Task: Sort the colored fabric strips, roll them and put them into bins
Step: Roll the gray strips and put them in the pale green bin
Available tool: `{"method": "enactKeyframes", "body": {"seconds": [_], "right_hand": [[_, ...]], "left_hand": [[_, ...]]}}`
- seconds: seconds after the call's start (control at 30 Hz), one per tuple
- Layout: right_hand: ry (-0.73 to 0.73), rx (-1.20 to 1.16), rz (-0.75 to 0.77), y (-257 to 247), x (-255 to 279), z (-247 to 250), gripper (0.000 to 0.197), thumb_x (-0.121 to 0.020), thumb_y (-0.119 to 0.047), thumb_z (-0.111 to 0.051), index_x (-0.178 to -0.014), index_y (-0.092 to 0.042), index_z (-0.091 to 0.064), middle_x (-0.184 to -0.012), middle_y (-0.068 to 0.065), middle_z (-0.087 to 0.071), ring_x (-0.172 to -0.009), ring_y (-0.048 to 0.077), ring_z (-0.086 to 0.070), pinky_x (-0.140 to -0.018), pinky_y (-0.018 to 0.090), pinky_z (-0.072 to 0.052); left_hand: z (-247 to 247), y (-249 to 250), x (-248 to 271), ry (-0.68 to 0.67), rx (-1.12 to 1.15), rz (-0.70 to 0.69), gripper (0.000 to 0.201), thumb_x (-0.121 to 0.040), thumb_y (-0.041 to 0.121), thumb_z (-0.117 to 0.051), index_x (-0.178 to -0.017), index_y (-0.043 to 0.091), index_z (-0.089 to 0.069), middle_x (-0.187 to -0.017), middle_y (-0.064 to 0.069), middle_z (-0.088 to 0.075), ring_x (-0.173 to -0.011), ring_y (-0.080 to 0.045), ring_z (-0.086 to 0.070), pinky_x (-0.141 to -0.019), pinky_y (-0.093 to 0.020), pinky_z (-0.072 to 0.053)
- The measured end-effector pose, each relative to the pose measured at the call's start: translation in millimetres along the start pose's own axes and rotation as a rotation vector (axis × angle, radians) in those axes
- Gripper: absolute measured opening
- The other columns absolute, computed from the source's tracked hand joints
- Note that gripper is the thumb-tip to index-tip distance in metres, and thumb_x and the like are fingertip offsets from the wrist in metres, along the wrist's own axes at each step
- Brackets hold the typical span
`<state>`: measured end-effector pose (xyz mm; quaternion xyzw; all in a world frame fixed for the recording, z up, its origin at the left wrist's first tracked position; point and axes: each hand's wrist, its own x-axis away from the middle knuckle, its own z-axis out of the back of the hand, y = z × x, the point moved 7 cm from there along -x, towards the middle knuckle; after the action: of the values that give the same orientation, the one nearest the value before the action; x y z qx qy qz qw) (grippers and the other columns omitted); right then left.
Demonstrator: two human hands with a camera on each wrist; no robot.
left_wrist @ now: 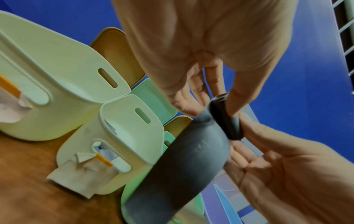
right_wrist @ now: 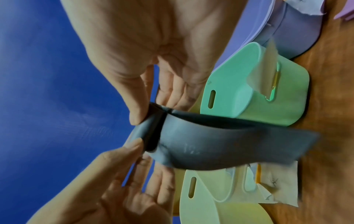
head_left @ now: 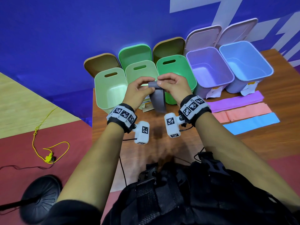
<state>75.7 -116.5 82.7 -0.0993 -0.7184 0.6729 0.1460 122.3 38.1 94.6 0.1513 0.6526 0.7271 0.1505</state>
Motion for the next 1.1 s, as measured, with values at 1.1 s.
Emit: {"method": "enactKeyframes", "body": {"seconds": [1.1], "right_hand": [[-0.011, -0.018, -0.095, 17, -13, -1, 0.006, -0.088, -0.02, -0.072, -0.092, -0.024, -0.073, -0.095, 0.005, -0.07, -0.093, 0.02, -0.067, -0.093, 0.044, -0.054]], "left_hand": [[-2, -5, -19, -0.019, 0.033, 0.044, 0.032, -0.084, -0.007, -0.07, -0.113, 0.006, -0.067, -0.106, -0.008, -0.071, -0.092, -0.01, -0.069, -0.081, -0.024, -0.055]]}}
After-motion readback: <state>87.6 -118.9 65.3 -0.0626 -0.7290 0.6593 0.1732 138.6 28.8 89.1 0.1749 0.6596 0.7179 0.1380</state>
